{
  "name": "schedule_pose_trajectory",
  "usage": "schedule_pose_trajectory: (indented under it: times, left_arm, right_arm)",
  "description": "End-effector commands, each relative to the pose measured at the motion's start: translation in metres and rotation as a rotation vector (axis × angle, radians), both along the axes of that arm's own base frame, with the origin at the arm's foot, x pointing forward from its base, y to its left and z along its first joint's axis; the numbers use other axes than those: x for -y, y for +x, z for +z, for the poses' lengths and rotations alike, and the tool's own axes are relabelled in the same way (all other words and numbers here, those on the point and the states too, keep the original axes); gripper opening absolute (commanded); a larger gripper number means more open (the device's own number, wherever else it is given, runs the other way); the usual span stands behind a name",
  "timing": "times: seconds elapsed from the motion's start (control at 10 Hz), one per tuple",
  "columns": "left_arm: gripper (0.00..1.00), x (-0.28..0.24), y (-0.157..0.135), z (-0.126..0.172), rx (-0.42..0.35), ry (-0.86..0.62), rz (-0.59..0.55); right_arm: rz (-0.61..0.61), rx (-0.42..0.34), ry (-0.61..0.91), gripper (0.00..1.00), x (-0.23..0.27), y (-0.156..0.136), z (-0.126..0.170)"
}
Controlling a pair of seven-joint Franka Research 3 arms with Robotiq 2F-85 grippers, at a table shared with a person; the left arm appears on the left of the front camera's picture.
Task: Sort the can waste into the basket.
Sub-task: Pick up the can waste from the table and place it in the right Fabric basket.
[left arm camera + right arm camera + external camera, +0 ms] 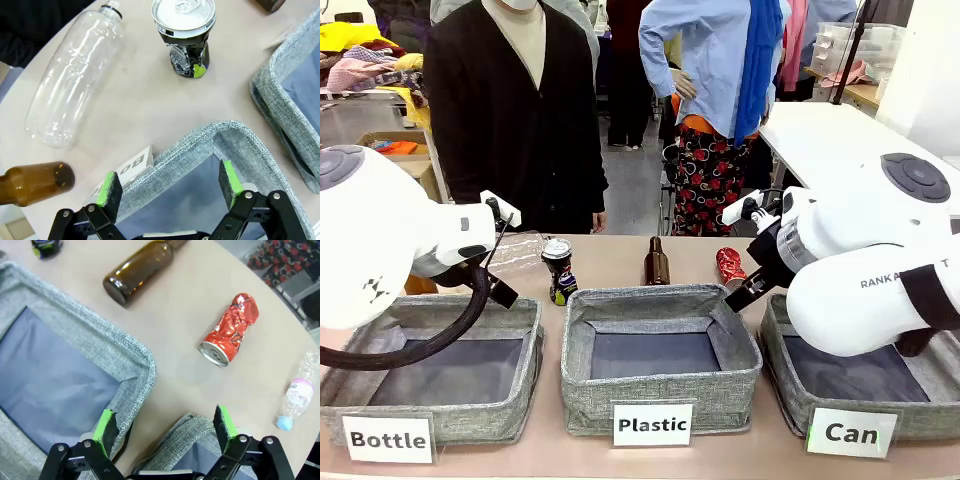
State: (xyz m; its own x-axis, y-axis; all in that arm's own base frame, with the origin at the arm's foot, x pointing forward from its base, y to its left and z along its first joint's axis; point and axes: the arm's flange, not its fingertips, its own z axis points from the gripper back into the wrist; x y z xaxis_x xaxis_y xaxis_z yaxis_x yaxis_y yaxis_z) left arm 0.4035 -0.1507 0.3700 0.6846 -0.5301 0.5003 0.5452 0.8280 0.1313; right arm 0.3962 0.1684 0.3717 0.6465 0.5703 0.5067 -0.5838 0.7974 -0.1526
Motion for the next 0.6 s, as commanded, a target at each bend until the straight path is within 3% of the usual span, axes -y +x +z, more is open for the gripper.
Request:
schedule_pose_trajectory:
  times: [0.0,0.5]
  left_arm:
    - [1.0,0.0,0.0,0.0001,0.0,0.0,0.0]
    - [1.0,0.0,0.0,0.0001,0.0,0.0,0.0]
  right_arm:
    - [0.0,0.0,0.0,1.0,0.0,0.0,0.0]
    - [0.0,0.0,0.0,1.0,0.0,0.0,0.0]
